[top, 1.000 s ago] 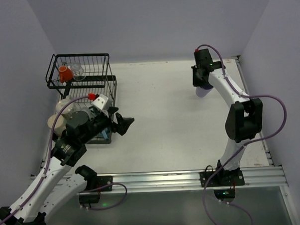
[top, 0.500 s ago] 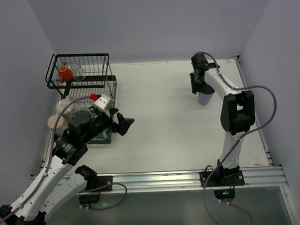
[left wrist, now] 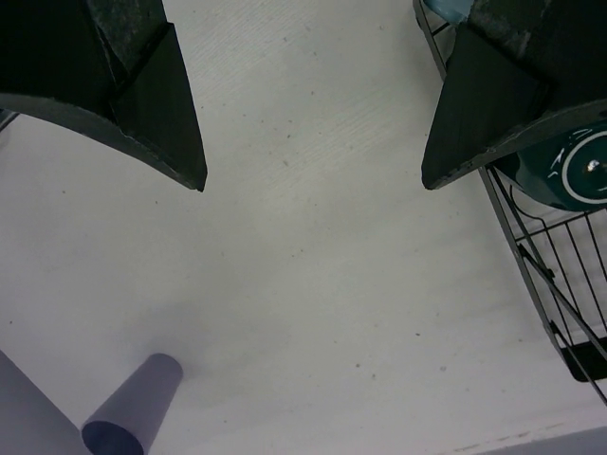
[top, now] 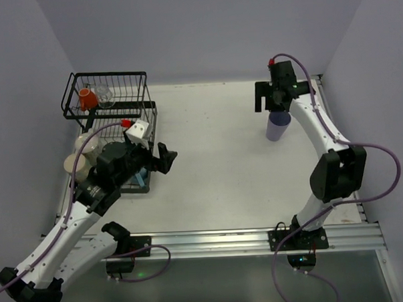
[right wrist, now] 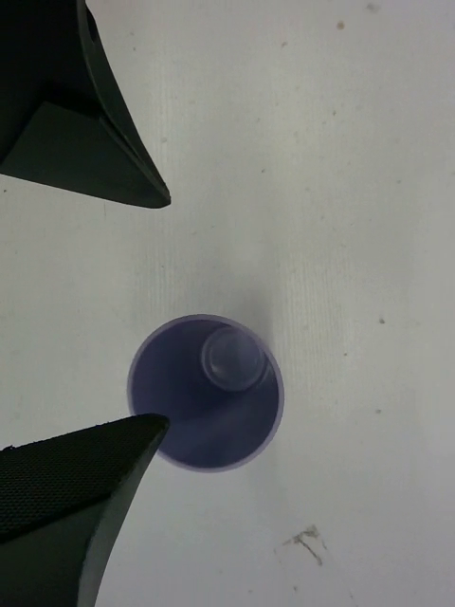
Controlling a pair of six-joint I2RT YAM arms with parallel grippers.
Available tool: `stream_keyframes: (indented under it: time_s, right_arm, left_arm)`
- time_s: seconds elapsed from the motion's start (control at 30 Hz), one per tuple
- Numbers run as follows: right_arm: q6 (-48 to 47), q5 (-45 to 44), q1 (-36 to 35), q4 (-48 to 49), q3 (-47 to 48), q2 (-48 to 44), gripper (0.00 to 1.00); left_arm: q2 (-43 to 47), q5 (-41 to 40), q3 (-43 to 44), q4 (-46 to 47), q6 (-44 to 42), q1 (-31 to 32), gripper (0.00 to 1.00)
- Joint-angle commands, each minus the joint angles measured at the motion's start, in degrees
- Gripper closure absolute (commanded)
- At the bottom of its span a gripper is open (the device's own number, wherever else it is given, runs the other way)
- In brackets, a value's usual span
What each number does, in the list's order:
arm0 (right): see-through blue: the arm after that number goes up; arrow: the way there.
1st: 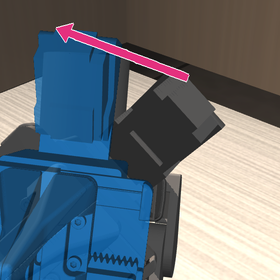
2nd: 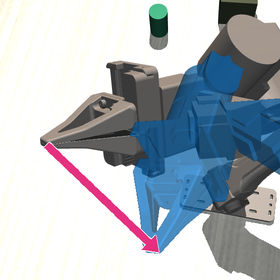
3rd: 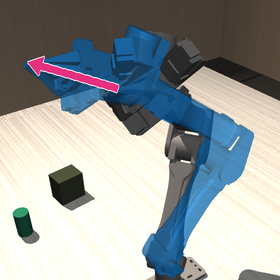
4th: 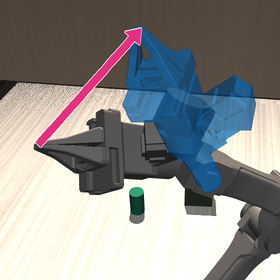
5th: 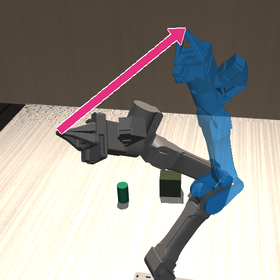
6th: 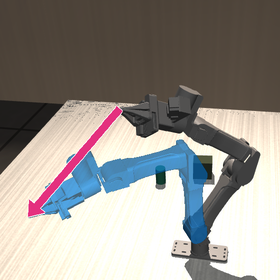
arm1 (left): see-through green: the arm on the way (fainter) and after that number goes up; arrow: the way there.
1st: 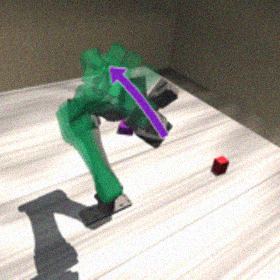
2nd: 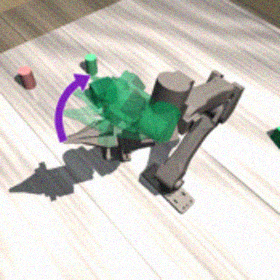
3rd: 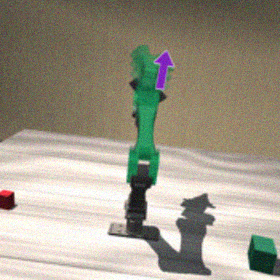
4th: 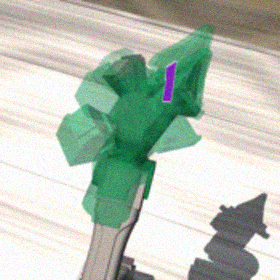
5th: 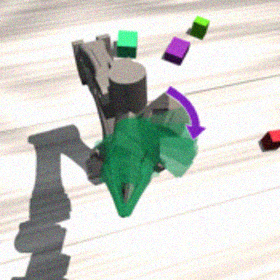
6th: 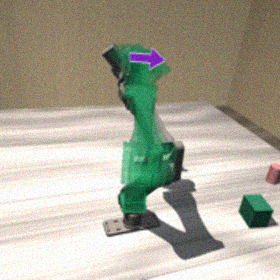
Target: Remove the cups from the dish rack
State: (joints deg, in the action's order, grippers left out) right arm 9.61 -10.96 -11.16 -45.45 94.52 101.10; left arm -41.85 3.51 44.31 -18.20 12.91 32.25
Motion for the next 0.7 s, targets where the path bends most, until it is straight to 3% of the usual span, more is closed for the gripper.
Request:
stream_keyframes:
  time_s: [0.0,0.07,0.17,0.33,0.4,0.57,0.67]
  right_arm:
    - [1.46,-2.64,-0.79,4.13,-2.31,-10.36,0.08]
    - [2.17,-6.25,-2.72,8.61,-5.74,-14.07,0.07]
    - [4.18,-4.52,-5.88,16.95,-12.59,-22.42,0.02]
    - [13.32,8.46,-12.81,36.77,-31.27,-34.02,0.01]
    - [15.87,10.6,-15.02,40.69,-35.35,-36.41,0.02]
    - [16.32,15.27,-16.88,40.71,-40.02,-37.11,0.1]
    - [15.8,15.36,-16.79,41.93,-41.78,-38.87,0.15]
  left_arm:
    - [-2.09,-6.05,6.56,-0.08,2.55,-0.35,0.0]
    - [-3.94,-8.76,12.35,-1.05,3.17,-0.35,0.0]
    - [-8.42,-15.69,21.49,-2.46,3.97,-0.35,0.0]
    - [-19.31,-22.75,37.19,-4.64,4.15,-0.7,0.0]
    - [-25.18,-29.06,41.53,-7.54,3.18,-1.57,0.0]
    - [-31.62,-22.86,46.48,-9.84,6.42,-16.91,0.0]
    - [-35.48,-25.64,46.91,-9.57,6.61,-21.51,0.0]
